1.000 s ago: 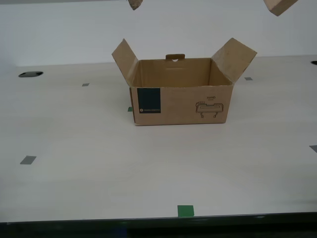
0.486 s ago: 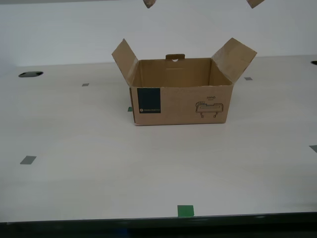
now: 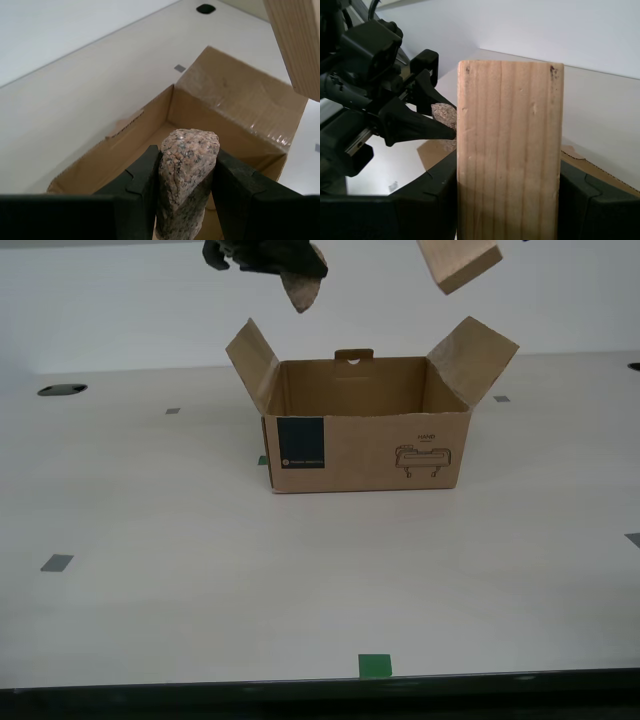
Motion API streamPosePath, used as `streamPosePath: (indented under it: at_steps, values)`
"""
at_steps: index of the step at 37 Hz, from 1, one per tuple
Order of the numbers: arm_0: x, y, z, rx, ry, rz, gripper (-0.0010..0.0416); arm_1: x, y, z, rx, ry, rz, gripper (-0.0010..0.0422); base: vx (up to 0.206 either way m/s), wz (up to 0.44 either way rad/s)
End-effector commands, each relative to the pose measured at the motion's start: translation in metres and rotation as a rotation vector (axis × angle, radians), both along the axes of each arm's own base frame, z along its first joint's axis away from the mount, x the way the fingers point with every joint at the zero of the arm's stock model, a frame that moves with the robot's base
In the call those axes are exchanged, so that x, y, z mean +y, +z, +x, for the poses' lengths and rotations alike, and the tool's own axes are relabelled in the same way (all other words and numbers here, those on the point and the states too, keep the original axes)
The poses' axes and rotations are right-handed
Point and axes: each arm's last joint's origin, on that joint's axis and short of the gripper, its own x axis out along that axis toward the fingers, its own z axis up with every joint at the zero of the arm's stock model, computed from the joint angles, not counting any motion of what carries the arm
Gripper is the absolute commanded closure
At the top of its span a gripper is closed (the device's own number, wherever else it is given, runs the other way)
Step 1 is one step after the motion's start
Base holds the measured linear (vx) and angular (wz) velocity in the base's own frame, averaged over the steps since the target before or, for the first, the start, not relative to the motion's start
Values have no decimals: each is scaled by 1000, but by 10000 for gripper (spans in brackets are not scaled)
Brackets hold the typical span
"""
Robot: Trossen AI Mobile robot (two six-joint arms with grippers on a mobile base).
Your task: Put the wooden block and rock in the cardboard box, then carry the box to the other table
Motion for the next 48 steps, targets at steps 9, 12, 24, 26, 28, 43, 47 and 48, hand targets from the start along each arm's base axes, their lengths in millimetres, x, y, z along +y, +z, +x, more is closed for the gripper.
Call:
streamPosePath:
  at_steps: [9, 12, 24, 26, 28, 43, 47, 48]
  values:
    - [24, -51, -5, -21, -38, -38, 407, 2, -17, -5, 0, 23, 27, 413, 0, 0]
    - [25, -59, -4, -19, -38, -32, 407, 2, -17, -5, 2, 22, 27, 413, 0, 0]
    - [31, -81, 8, 38, -51, -41, 407, -5, -17, -9, 0, 1, 26, 413, 0, 0]
    - [31, -80, 8, 37, -51, -41, 407, -7, -19, -9, 1, -3, 29, 413, 0, 0]
    - [32, -79, 9, 34, -51, -40, 407, -9, -24, -7, 7, -4, 31, 413, 0, 0]
    - [32, -77, 10, 27, -56, -31, 406, -18, -37, 7, 35, 3, 40, 412, 0, 0]
    - [33, -77, 10, 26, -57, -32, 406, -18, -35, 8, 30, 3, 37, 412, 0, 0]
    - [33, -77, 10, 26, -57, -32, 406, -19, -35, 8, 33, 3, 34, 412, 0, 0]
